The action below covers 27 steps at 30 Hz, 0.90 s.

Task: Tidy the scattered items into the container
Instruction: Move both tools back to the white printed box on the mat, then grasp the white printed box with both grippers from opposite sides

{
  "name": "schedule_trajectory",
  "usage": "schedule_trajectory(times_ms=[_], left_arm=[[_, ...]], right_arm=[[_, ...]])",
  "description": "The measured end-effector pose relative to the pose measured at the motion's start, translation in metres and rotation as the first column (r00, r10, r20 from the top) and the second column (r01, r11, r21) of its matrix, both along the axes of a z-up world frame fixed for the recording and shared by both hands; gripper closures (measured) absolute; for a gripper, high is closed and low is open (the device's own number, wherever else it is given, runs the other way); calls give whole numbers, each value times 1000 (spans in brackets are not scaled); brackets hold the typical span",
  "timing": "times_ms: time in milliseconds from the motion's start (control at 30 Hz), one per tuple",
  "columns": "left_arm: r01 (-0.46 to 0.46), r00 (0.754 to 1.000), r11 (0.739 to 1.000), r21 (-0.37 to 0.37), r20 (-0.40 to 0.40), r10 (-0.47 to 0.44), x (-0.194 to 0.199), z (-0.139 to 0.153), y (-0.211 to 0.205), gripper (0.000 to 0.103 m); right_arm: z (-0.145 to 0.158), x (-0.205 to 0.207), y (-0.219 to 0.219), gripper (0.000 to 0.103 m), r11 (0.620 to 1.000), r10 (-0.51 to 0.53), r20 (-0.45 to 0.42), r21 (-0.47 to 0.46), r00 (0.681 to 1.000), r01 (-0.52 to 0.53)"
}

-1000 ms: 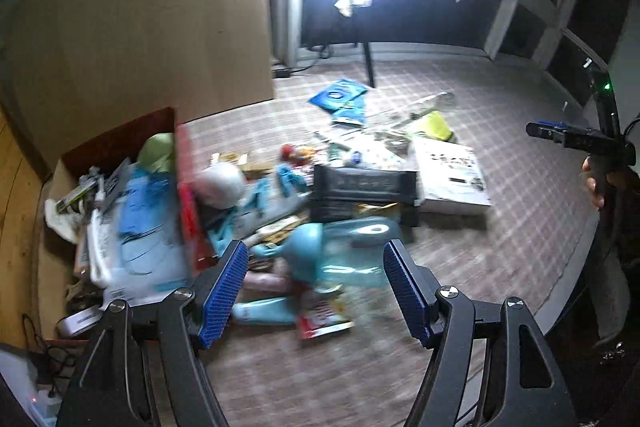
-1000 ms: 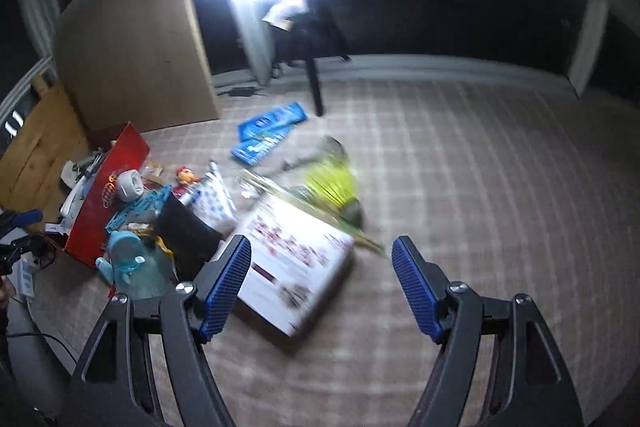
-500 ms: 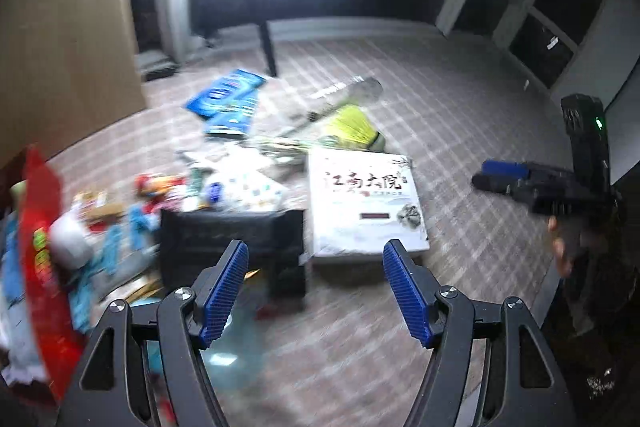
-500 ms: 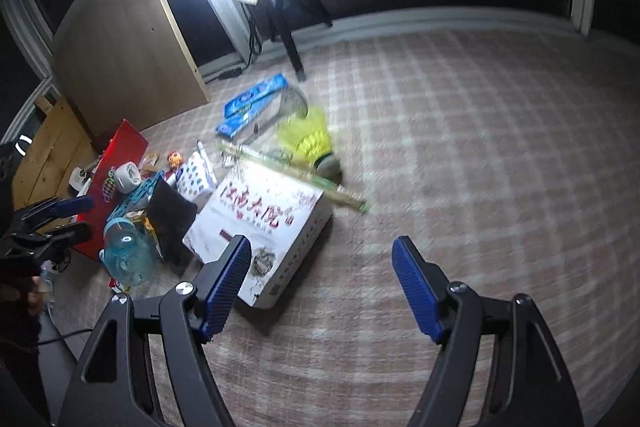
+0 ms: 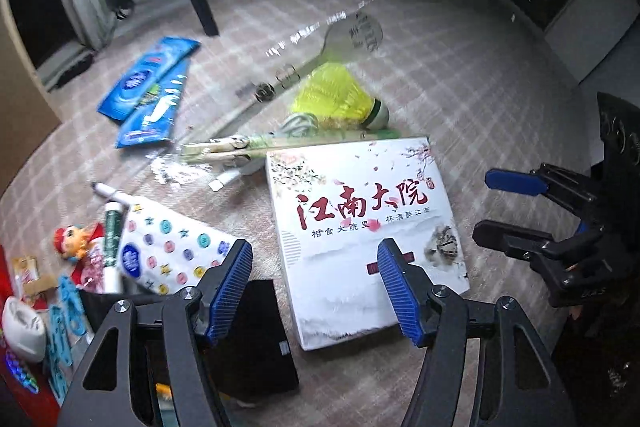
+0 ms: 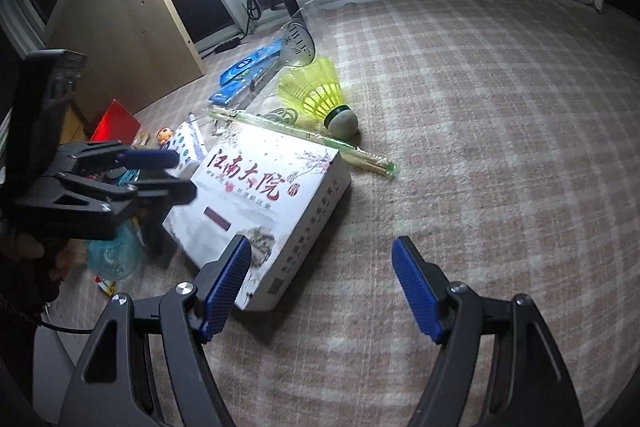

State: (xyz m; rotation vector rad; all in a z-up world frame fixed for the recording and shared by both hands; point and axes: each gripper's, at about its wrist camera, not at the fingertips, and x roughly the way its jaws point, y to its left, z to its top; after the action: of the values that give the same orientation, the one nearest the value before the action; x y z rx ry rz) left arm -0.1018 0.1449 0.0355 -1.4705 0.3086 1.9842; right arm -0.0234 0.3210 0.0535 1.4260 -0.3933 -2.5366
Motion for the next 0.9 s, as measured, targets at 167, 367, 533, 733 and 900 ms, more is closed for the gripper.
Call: schedule_trajectory(times_ms=[167, 367, 533, 733, 900], left_arm=[[39, 997, 999, 28, 58, -40, 5, -10, 7, 41], [34, 996, 997, 66, 84, -40, 15, -13, 9, 44], [17, 996, 997, 78, 90, -24, 23, -11, 5, 44], [13, 997, 993, 114, 70, -21, 28, 6, -2, 44], [-5, 1000, 989, 149, 12, 3, 31, 39, -14, 44]], right_arm=[[-4, -12, -6, 31, 1000, 11, -4, -9, 1000, -12], [-17, -23, -17, 33, 998, 43, 33, -47, 999, -41], [-23, -22, -19, 39, 996, 23, 56, -86, 998, -18], [-7, -15, -18, 47, 998, 6, 28, -69, 1000, -4], [20, -7, -25, 49, 998, 7, -25, -54, 1000, -8]])
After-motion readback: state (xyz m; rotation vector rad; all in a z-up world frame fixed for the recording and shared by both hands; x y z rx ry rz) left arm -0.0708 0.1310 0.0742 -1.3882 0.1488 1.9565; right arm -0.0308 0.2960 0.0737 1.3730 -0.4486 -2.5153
